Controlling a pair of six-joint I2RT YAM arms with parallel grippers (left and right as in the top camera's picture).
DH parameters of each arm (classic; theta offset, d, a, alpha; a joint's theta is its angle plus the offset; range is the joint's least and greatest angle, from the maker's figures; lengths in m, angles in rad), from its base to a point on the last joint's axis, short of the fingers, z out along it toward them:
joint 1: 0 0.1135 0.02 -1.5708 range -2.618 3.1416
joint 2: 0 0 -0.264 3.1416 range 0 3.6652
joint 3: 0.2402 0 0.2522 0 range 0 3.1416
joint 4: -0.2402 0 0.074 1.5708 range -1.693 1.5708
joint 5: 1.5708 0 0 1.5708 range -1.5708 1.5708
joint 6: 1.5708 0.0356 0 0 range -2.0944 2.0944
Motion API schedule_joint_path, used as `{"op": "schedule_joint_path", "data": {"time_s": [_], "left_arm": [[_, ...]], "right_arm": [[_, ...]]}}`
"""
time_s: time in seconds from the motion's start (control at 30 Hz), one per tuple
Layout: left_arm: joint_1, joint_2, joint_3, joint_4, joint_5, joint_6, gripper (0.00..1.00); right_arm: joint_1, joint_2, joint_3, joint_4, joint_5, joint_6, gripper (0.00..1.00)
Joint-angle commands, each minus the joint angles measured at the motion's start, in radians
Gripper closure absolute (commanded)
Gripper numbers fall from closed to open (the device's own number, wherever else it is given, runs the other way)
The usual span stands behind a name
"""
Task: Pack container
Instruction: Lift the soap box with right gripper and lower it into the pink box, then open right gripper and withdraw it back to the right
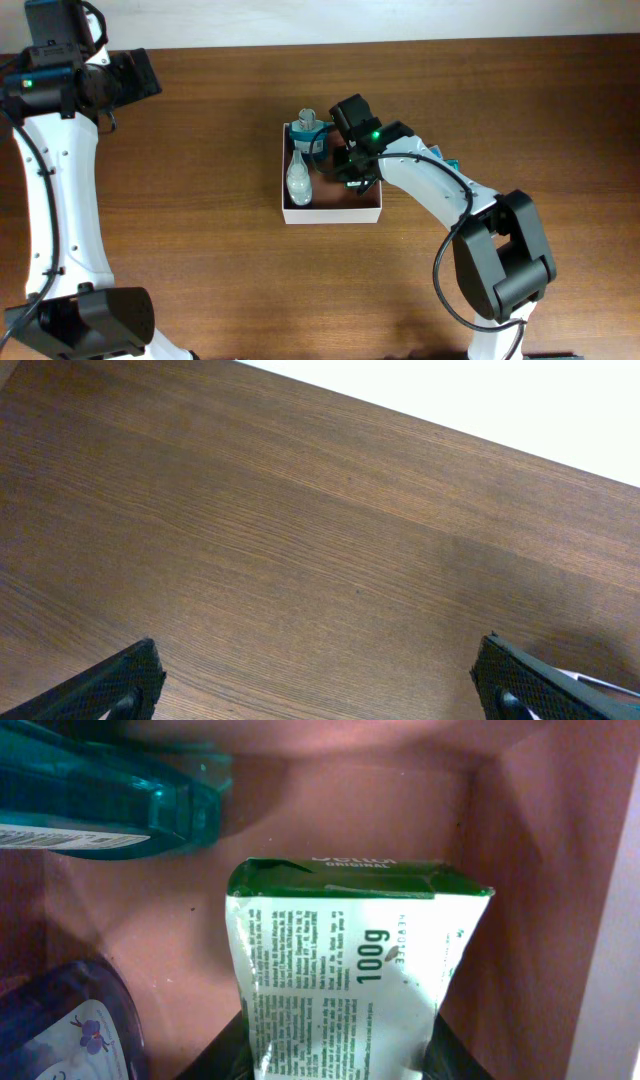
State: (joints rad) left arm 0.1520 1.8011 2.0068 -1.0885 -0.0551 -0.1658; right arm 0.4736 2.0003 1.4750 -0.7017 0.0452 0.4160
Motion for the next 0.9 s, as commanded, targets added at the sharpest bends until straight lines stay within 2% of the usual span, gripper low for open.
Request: {"op": "schedule_joint_path", "data": {"time_s": [0.0,0.47,0.7,0.87], "left_arm": [[0.002,0.002,0.002,0.002,0.008,-0.005,0.0],[0.002,0.002,0.002,0.002,0.008,-0.005,0.0],[0.002,0.002,0.002,0.002,0.007,-0.005,0.0],[0.002,0.002,0.002,0.002,0.007,-0.005,0.0]], "right_arm": [[-0.003,0.006,0.002,0.001,0.02,0.008,0.6],[-0.007,-0.003,0.016,0.002,0.016,-0.016,0.6],[-0.034,-0.095,0.27,-0.246,0.02,-0.098,0.6],[-0.145,-0.156,0.378,-0.447,0.021,-0.165,0.6]]}}
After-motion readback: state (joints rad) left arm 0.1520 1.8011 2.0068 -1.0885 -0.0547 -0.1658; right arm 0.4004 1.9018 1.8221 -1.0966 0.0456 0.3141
